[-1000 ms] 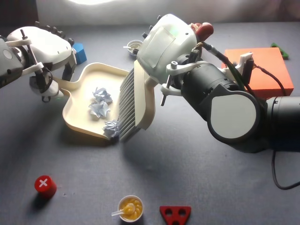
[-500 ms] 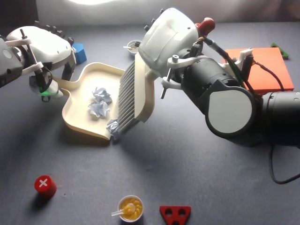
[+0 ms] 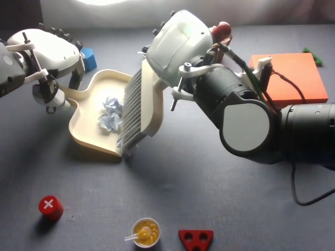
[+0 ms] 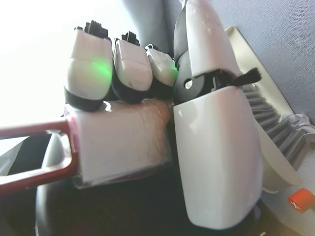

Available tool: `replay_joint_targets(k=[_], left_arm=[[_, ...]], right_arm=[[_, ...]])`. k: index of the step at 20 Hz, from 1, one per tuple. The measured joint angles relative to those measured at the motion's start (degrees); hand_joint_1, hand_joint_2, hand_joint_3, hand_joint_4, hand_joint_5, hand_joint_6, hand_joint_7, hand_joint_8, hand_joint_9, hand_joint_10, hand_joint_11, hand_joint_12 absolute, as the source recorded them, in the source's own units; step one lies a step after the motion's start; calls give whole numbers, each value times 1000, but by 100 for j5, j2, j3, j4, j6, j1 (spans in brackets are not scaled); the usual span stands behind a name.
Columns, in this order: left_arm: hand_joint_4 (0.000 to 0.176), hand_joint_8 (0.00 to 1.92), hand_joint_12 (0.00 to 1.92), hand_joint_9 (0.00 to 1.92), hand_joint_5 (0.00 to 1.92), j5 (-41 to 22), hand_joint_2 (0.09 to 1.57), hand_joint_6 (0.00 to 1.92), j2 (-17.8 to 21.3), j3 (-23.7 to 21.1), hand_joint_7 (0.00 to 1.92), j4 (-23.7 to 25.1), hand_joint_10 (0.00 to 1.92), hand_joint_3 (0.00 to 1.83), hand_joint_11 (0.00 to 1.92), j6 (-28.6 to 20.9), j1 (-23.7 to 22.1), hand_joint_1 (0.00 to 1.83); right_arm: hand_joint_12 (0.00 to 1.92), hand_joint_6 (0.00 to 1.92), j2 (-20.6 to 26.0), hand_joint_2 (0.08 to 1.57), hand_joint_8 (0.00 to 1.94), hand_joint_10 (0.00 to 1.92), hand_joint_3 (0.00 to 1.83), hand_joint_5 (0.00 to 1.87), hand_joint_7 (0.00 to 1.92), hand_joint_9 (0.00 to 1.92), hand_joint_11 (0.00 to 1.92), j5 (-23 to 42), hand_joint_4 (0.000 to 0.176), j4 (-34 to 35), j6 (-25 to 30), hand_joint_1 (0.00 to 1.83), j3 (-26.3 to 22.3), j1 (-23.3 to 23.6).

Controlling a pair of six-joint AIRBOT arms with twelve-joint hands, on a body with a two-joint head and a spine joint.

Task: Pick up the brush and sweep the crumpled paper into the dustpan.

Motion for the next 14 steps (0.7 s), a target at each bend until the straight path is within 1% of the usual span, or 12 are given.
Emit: replay_joint_targets(k=[1, 2, 3, 4, 5, 6, 7, 8, 9, 11, 13, 14], left_arm=[[14, 3, 12, 274, 1005, 2, 1107, 939, 0, 0, 372, -2, 1, 0, 252, -2, -7, 1085], [15, 0, 6, 263, 1008, 4, 1106, 934, 0, 0, 368, -4, 0, 0, 239, -2, -13, 1085], [20, 1, 8, 263, 1001, 2, 1108, 945, 0, 0, 354, -7, 0, 0, 246, -2, -28, 1081], [16, 3, 9, 269, 1012, 0, 1104, 929, 0, 0, 363, -2, 2, 0, 249, -2, -31, 1086], [17, 4, 12, 272, 1012, 4, 1104, 927, -2, -2, 369, -2, 2, 0, 256, -2, -31, 1086], [0, 4, 14, 275, 1013, 2, 1104, 926, -9, 0, 373, -4, 2, 0, 260, -2, -31, 1093], [6, 1, 5, 262, 1000, 4, 1109, 946, -13, 0, 362, -4, 1, 1, 239, -2, -31, 1086], [8, 1, 9, 266, 997, 0, 1110, 952, -24, 0, 362, -2, 4, 1, 247, 0, -31, 1085], [0, 3, 13, 280, 1022, 4, 1100, 911, -31, -2, 375, -2, 5, 0, 258, -2, -35, 1103], [0, 2, 11, 279, 1027, 2, 1097, 902, -31, -2, 373, -4, 3, 0, 254, -2, -35, 1105], [0, 0, 1, 245, 1006, 2, 1106, 935, -31, -2, 347, -7, 0, 1, 217, -2, -35, 1102], [0, 4, 13, 259, 1005, 2, 1107, 938, -31, -2, 354, -7, 6, 1, 241, -2, -35, 1102]], right_arm=[[1921, 1921, -15, 1172, 1941, 1921, 0, 1125, 1335, 1431, 1541, -28, 0, -70, 87, 1481, 0, 0], [1921, 1921, -31, 1170, 1941, 1921, 0, 1126, 1334, 1433, 1537, -74, 0, -144, 170, 1486, 9, 0], [1921, 1921, -59, 1171, 1941, 1921, 0, 1131, 1334, 1432, 1532, -146, 0, -188, 262, 1484, 28, 0], [1921, 1921, -94, 1168, 1941, 1921, 0, 1133, 1334, 1432, 1531, -232, 0, -197, 328, 1483, 68, 0], [1921, 1921, -94, 1166, 1941, 1921, 0, 1141, 1338, 1436, 1530, -256, 0, -195, 367, 1490, 79, 0], [1921, 1921, -94, 1169, 1941, 1921, 0, 1139, 1338, 1434, 1532, -291, 0, -192, 389, 1470, 92, 0], [1921, 1921, -94, 1173, 1941, 1921, 1, 1132, 1339, 1434, 1537, -337, 0, -192, 400, 1469, 103, 0], [1921, 1921, -94, 1168, 1941, 1921, 0, 1130, 1334, 1430, 1537, -372, 0, -205, 439, 1475, 109, 0], [1921, 1921, -94, 1166, 1941, 1921, 0, 1135, 1334, 1435, 1540, -402, 0, -275, 551, 1486, 136, 0], [1921, 1921, -94, 1166, 1941, 1921, 0, 1124, 1324, 1428, 1536, -466, 0, -369, 702, 1491, 166, 0], [1921, 1921, -94, 1170, 1941, 1921, 0, 1125, 1334, 1435, 1539, -562, 0, -400, 754, 1495, 168, 0], [1921, 1921, -94, 1174, 1941, 1921, 2, 1133, 1339, 1443, 1544, -592, 0, -407, 785, 1498, 166, 0]])
